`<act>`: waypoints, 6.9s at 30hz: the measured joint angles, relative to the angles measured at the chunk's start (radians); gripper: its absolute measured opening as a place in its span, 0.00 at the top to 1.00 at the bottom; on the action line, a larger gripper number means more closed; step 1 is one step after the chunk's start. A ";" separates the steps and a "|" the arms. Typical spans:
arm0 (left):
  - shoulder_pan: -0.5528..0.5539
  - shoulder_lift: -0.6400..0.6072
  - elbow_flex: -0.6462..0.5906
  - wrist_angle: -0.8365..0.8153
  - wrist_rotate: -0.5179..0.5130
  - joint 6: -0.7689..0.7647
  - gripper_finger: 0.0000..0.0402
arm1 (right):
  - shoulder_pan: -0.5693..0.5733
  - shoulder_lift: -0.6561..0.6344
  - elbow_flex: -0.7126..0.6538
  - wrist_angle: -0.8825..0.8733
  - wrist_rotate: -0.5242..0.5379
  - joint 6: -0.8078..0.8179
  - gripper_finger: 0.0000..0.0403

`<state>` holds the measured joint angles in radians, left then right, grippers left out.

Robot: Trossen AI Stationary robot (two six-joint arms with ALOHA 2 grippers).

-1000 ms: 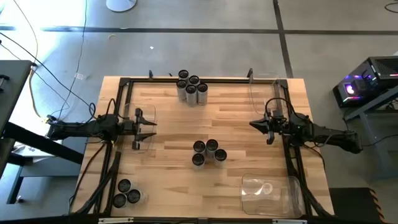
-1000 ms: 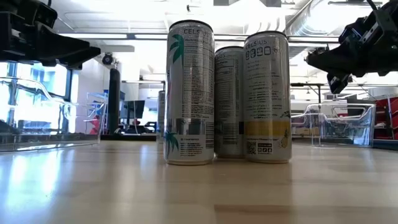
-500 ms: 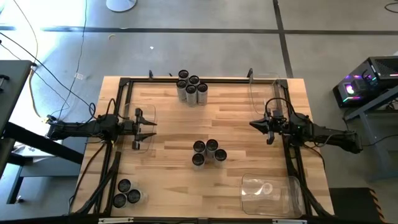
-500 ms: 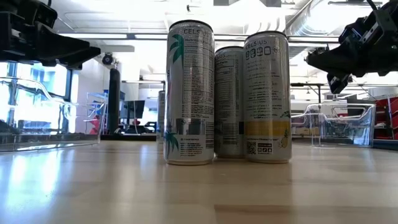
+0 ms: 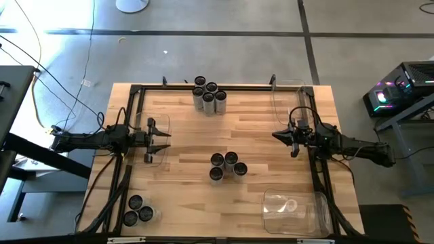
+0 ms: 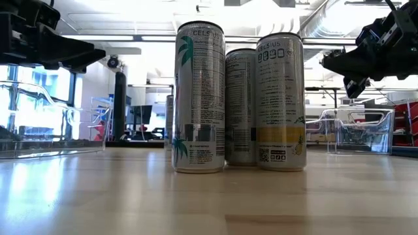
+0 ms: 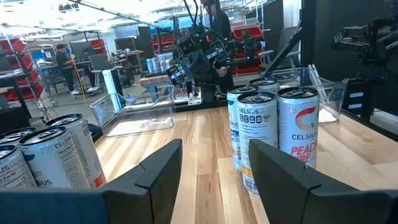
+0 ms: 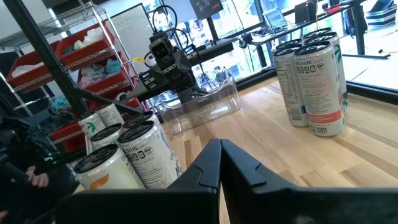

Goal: Sort soda cans

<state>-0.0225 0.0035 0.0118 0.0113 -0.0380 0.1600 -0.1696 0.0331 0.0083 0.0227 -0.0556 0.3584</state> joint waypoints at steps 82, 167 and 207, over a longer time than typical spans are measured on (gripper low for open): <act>0.000 0.000 0.000 0.000 0.000 0.000 0.55 | 0.258 0.745 0.641 -0.081 0.057 -0.229 0.37; 0.000 0.000 0.000 0.000 0.000 0.000 0.55 | 0.638 1.335 0.927 -0.289 -0.047 0.217 0.19; 0.000 0.000 0.000 0.000 0.000 0.000 0.55 | 0.589 1.452 0.961 -0.185 0.171 -0.293 0.21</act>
<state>-0.0227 0.0034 0.0120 0.0114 -0.0376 0.1600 0.4198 1.4856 0.9691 -0.1624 0.1151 0.0652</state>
